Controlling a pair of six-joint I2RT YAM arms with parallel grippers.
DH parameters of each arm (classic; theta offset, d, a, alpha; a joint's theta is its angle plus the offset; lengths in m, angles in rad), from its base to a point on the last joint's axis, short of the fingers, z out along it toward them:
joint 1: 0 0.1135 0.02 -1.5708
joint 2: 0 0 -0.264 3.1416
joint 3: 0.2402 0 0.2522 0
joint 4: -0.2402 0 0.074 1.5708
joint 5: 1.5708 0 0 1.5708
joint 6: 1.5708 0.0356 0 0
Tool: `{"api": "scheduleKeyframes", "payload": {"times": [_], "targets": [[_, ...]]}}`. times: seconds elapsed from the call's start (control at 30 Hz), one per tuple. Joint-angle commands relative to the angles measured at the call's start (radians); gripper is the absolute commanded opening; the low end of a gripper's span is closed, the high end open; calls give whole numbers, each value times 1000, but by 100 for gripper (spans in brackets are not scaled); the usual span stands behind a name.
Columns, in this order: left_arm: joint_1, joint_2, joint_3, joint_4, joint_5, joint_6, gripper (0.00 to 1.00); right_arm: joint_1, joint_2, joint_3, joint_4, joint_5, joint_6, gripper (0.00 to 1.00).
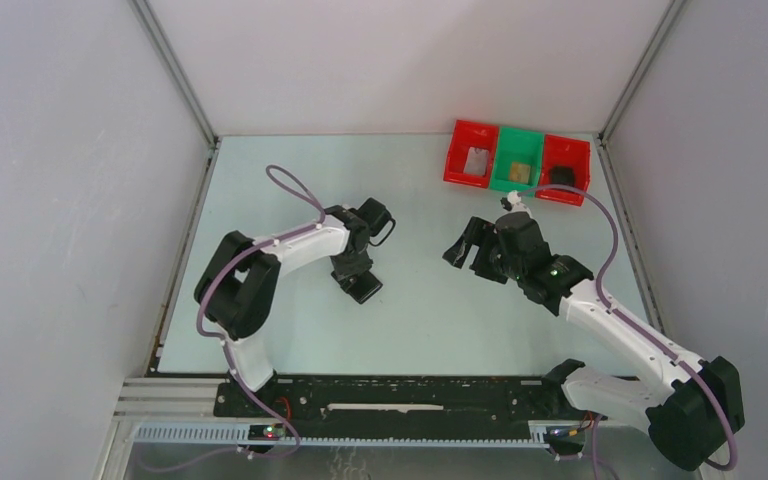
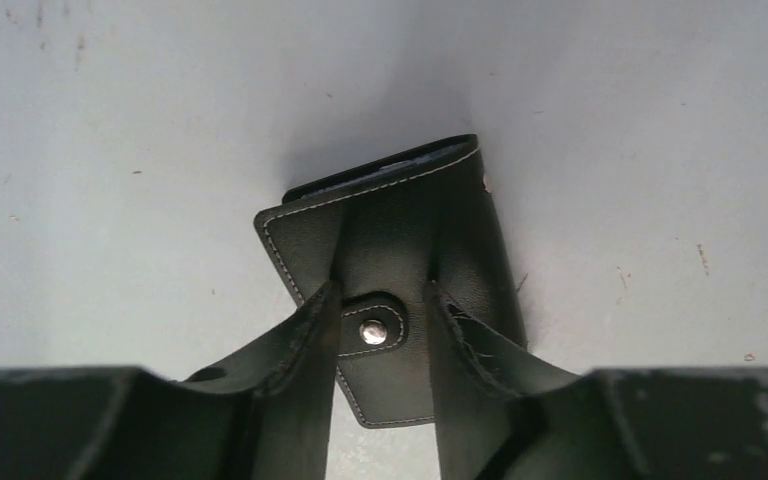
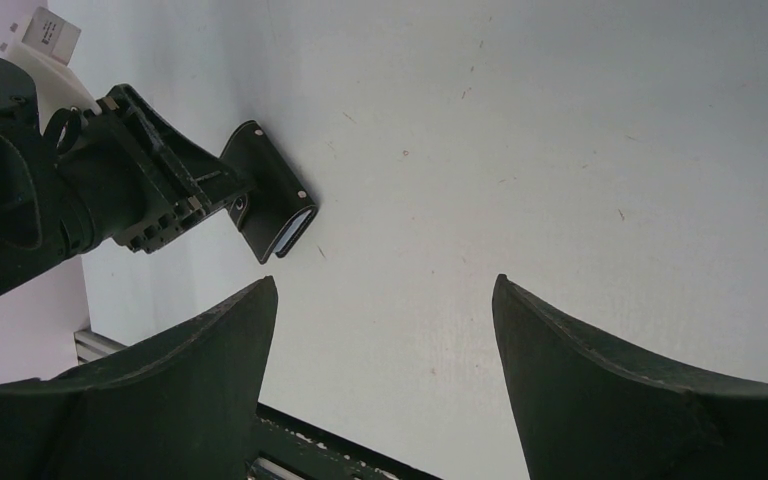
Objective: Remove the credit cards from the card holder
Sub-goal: Open the card holder at the center of the board.
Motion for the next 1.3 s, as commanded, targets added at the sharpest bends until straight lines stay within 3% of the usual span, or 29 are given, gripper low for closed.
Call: {"api": "scheduleKeyframes", "payload": {"times": [0.0,0.1,0.2,0.27,0.37,0.47,0.77,1.03,1.27], "targets": [[3,-16,-55,7,-15,-32,33,9,-4,0,23,9,8,88],[4,-32,-71,9,-9,-29,14,10,-1,0,23,10,12,87],[4,-47,-83,8,-2,-20,11,12,4,0,26,8,14,87],[5,-65,-92,6,-1,-14,17,14,5,0,26,8,17,87],[3,-89,-107,2,-3,-10,43,18,5,0,25,11,19,87],[-1,-101,-110,-6,-21,-7,50,20,7,0,24,13,18,87],[-57,-149,-65,-55,-102,-23,51,22,14,0,26,12,14,87],[-61,-162,-68,-54,-82,-31,61,22,42,0,66,-35,-7,87],[84,-346,-315,133,60,-51,54,27,240,88,206,-291,-127,84]]}}
